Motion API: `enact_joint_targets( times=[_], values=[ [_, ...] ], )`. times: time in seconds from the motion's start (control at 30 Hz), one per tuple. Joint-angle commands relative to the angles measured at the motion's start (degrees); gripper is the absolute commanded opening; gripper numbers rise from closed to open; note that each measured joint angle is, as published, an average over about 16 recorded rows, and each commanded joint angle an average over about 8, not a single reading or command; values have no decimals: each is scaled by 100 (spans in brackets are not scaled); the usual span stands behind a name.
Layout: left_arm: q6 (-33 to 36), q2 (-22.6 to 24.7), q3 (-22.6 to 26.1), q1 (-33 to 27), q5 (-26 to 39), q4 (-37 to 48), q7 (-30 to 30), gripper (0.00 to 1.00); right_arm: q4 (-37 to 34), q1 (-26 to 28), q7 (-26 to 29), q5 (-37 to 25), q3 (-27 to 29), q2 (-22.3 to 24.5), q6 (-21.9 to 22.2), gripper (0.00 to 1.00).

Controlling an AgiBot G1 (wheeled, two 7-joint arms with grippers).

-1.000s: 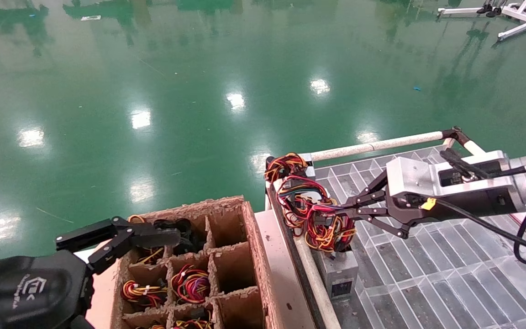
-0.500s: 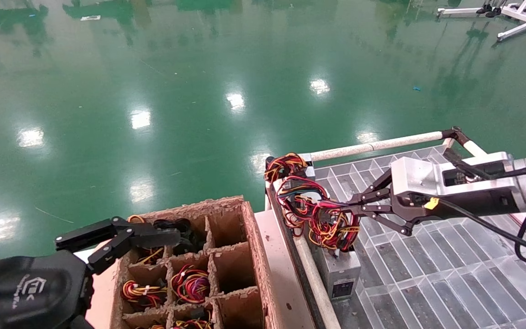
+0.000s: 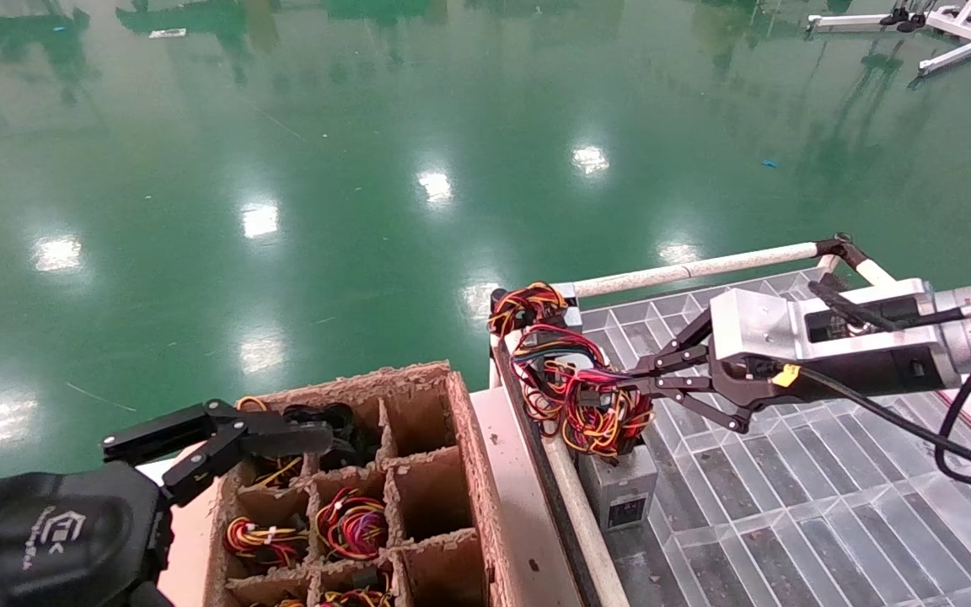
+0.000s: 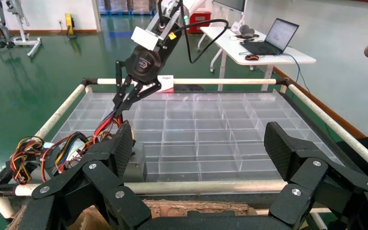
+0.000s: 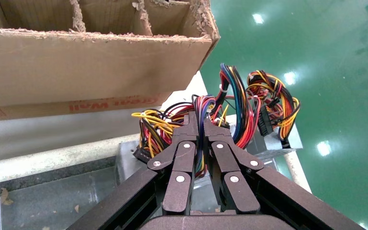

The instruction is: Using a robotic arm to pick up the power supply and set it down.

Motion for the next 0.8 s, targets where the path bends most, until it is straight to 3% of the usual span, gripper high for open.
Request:
enact_joint_targets(
  times=[0.03,0.1,0.13,0.8],
  values=[
    [0,0,0,0,0,0,0,100,-22,-6,-6,-9,-10,-16,5,77],
    [-1,0,0,0,0,1,0,100,-33,-3,-9,-10,-11,-20,10,96],
    [-1,0,0,1,0,1,0,100,-37,-2,-9,-9,-11,-22,11,100],
    [-1,0,0,0,-1,2,1,100,60,119,115,-20,-23,-9,-60,100]
  ],
)
